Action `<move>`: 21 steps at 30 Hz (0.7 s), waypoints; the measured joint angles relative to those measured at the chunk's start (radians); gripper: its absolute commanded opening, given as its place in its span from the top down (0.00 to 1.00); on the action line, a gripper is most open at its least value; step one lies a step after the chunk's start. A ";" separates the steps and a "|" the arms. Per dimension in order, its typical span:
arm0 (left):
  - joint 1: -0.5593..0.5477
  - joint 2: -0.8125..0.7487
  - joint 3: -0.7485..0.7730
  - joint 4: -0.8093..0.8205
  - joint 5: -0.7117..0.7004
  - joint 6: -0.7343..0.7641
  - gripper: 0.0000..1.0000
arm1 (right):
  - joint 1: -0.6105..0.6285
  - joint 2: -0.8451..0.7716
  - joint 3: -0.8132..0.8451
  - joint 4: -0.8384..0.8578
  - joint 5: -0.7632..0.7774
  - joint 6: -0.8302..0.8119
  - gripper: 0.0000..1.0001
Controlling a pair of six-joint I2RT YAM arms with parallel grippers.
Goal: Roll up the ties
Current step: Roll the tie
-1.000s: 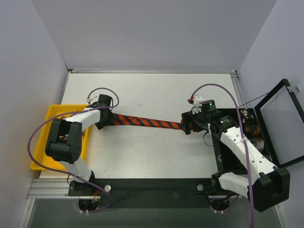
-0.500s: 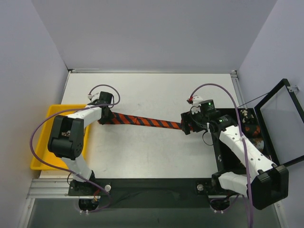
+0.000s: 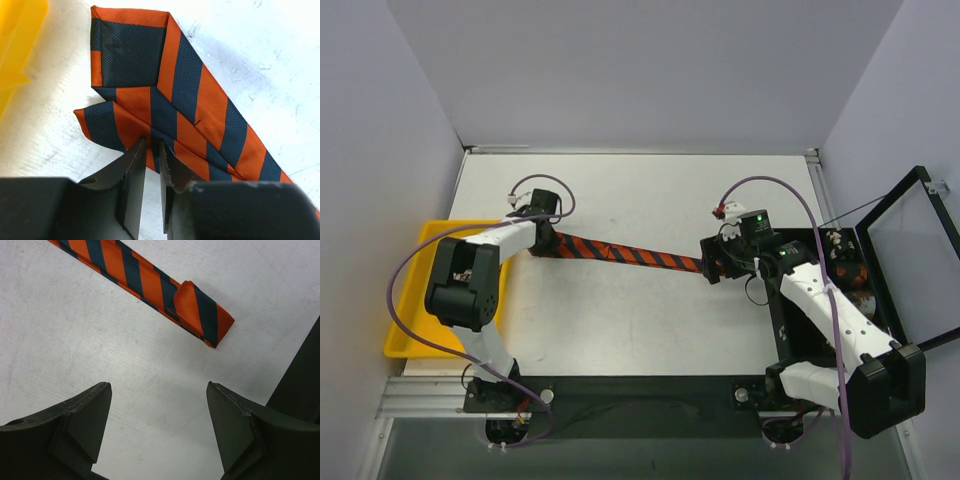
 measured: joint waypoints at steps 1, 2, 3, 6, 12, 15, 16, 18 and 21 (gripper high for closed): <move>0.000 0.003 0.002 0.000 0.000 0.001 0.80 | 0.000 0.000 0.000 0.000 0.000 0.000 0.22; 0.000 0.005 0.004 0.000 0.000 0.002 0.81 | 0.000 0.000 0.000 0.000 0.000 0.000 0.22; 0.000 0.005 0.006 -0.001 0.000 0.005 0.81 | 0.000 0.000 0.000 0.000 0.000 0.000 0.22; 0.000 0.007 0.010 -0.002 0.000 0.010 0.87 | 0.000 0.001 0.000 0.000 0.000 -0.001 0.22; -0.003 0.010 0.031 -0.024 -0.002 0.030 0.87 | 0.000 0.003 0.000 0.000 0.000 -0.001 0.22; -0.012 0.010 0.063 -0.045 -0.015 0.052 0.86 | 0.000 0.003 0.000 0.000 0.000 -0.003 0.22; -0.016 0.010 0.077 -0.050 -0.022 0.060 0.86 | 0.000 0.003 0.000 0.000 0.000 -0.003 0.22; -0.028 0.010 0.109 -0.061 -0.035 0.081 0.86 | 0.000 0.003 0.000 0.000 0.000 -0.004 0.22; -0.050 0.011 0.160 -0.067 -0.061 0.111 0.85 | 0.000 0.004 0.000 0.000 0.000 -0.004 0.22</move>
